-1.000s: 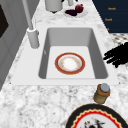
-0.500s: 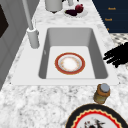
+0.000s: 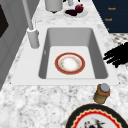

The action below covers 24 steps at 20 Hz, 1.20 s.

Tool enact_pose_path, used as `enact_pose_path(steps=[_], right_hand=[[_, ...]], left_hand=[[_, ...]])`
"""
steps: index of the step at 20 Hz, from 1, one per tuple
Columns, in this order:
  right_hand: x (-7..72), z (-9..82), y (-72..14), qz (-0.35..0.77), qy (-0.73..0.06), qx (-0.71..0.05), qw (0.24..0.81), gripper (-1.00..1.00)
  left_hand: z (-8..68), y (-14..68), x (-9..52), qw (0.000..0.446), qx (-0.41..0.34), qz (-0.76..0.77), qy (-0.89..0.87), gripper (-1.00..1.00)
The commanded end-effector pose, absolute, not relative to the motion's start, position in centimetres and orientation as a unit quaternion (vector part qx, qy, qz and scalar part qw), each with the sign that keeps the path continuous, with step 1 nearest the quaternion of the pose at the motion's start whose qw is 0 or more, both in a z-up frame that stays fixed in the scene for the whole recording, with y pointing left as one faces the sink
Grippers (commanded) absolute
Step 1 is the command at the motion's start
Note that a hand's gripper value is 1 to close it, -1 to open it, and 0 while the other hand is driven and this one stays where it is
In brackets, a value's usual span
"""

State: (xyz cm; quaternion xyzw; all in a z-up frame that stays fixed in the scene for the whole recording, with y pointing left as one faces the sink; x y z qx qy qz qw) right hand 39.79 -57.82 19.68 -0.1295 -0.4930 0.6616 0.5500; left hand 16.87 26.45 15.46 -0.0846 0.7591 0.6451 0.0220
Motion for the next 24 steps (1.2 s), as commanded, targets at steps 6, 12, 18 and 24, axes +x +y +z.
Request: enact_pose_path(steps=[6,12,18,24], right_hand=[[37.0,17.9,-58.2,0.644,-0.446,-0.262,0.564,-1.0],[36.1,16.8,-58.2,0.622,-0.404,-0.318,0.591,-1.0],[35.3,16.0,-58.3,0.62,-0.333,-0.356,0.615,-1.0],[32.7,19.7,-58.0,0.615,-0.318,-0.323,0.646,-1.0]], left_hand=[[15.5,26.5,16.9,0.022,-0.085,0.645,0.759,0.0],[15.5,26.5,16.9,0.022,-0.085,0.645,0.759,0.0],[15.5,26.5,16.9,0.022,-0.085,0.645,0.759,0.0],[15.5,26.5,16.9,0.022,-0.085,0.645,0.759,0.0]])
